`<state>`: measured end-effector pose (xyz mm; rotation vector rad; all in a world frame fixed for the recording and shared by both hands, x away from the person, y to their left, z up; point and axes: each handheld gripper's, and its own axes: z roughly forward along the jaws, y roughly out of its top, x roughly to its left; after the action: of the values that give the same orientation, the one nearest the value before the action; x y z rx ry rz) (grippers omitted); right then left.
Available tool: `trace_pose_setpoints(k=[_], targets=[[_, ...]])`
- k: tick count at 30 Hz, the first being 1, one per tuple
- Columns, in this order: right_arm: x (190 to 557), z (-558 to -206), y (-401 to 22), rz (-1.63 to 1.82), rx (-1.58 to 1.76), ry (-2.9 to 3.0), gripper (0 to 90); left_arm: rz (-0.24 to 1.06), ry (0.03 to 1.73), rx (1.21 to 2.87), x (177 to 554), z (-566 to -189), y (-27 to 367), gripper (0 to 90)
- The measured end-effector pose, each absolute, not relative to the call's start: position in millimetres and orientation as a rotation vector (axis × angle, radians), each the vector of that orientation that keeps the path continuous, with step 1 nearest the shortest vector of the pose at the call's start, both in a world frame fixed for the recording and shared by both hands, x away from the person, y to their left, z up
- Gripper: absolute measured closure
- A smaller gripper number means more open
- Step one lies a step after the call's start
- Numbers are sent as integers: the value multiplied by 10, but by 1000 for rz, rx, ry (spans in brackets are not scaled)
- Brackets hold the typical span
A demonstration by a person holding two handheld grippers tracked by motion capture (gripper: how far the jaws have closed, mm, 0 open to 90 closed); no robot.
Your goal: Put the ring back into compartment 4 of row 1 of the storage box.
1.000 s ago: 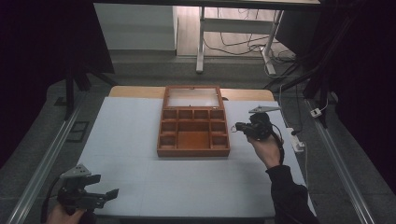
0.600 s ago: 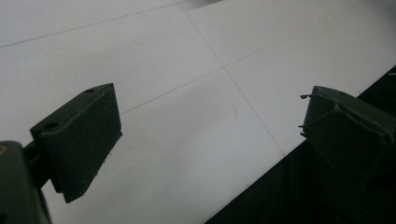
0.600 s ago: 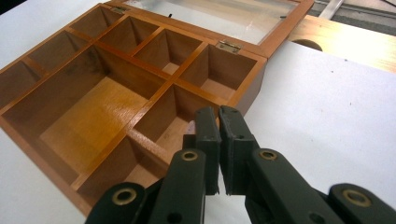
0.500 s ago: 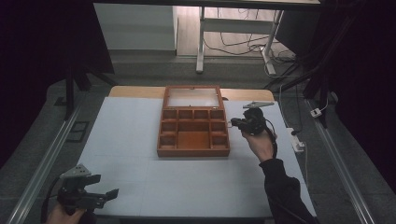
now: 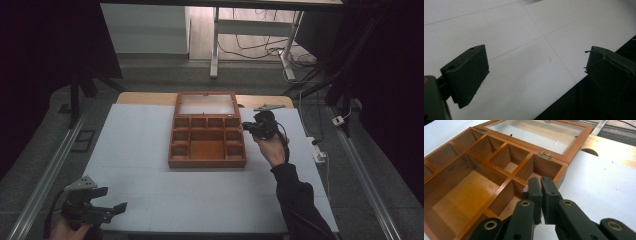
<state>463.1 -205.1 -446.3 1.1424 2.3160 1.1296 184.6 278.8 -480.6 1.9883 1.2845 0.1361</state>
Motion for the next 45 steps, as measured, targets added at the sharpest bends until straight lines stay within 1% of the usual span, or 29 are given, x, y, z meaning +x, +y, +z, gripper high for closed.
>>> trace_pose_setpoints(k=[20,45], targets=[[4905,-4574,-1875,1111,1138,2321,865,137,1289,1989,1849,-4809,2786,49],[5021,-4804,-1615,1023,1104,2356,865,140,1288,1995,1849,-4808,2781,52]])
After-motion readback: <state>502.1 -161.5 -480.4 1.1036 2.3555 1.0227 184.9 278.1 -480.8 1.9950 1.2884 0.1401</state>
